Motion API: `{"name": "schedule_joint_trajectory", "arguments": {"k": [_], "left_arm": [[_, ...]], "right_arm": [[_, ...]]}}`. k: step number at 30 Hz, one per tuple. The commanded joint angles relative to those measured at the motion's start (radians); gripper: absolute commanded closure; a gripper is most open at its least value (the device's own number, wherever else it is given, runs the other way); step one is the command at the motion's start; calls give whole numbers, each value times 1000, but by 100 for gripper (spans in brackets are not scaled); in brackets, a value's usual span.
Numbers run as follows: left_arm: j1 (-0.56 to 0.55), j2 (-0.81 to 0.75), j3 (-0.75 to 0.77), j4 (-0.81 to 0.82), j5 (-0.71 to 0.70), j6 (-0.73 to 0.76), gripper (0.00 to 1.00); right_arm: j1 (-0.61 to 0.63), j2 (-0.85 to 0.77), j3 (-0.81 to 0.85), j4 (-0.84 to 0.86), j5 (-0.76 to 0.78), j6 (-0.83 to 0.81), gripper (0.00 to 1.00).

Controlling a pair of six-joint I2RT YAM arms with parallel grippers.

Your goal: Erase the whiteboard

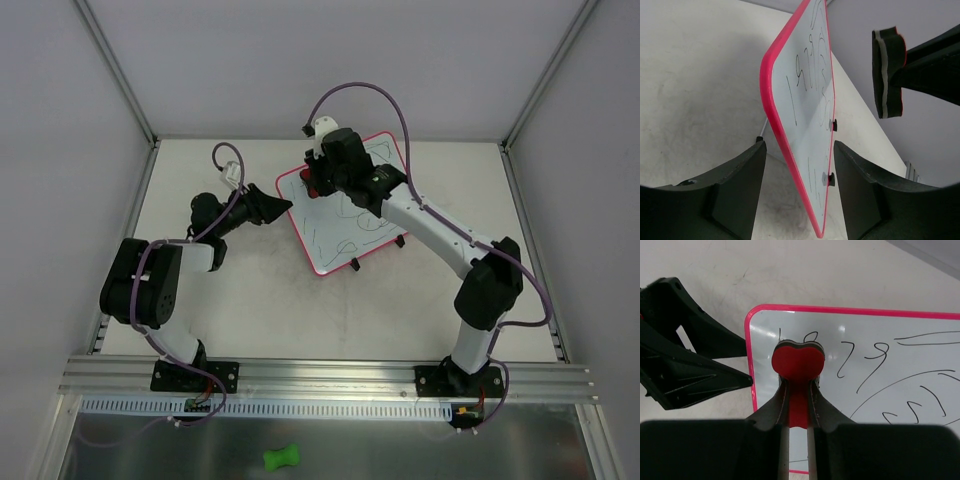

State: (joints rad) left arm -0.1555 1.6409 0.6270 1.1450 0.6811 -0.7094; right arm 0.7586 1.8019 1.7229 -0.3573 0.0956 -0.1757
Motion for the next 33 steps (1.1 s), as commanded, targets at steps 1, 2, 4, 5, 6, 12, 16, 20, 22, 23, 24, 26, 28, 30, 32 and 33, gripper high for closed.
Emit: {"name": "schedule_joint_trajectory", "arguments": {"k": [1, 2, 4, 5, 6, 12, 16, 20, 22, 23, 24, 26, 28, 30, 32, 33], "left_arm": [[-22, 28, 42, 51, 34, 39, 45], [-29, 31, 42, 52, 32, 42, 45], [-35, 37, 40, 59, 35, 50, 45], [-38, 39, 40, 59, 34, 50, 45], [-42, 43, 37, 61, 34, 51, 46], [-47, 89, 25, 107, 34, 51, 53], [-46, 109, 16, 156, 49, 34, 62], [-47, 109, 5, 159, 48, 48, 62], [-46, 109, 5, 159, 52, 48, 62], [-46, 109, 5, 160, 55, 48, 62], [-46, 109, 4, 162, 58, 48, 62], [-46, 109, 2, 160, 61, 47, 65], [-46, 112, 2, 162, 67, 45, 67], [-47, 114, 0, 168, 72, 41, 77], [-46, 112, -9, 173, 63, 42, 79], [-47, 111, -10, 173, 64, 42, 79]], "right_arm": [[-5, -3, 15, 112, -8, -38, 100], [-7, -1, 27, 113, -7, -42, 100], [-13, 5, 37, 116, -8, -59, 100], [-13, 7, 37, 122, -8, -67, 100], [-15, 11, 37, 130, -13, -80, 100], [-27, 43, 41, 152, -51, -74, 100], [-28, 68, 37, 164, -74, -65, 100], [-27, 76, 32, 173, -77, -67, 100], [-25, 79, 32, 176, -82, -64, 100], [-25, 80, 29, 178, -85, -64, 100], [-25, 83, 27, 182, -85, -62, 100], [-24, 88, 27, 181, -85, -61, 100], [-21, 93, 24, 187, -86, -61, 100], [-10, 93, 20, 188, -80, -71, 100], [1, 96, 21, 187, -47, -99, 100], [11, 97, 24, 187, -37, -105, 100]]}}
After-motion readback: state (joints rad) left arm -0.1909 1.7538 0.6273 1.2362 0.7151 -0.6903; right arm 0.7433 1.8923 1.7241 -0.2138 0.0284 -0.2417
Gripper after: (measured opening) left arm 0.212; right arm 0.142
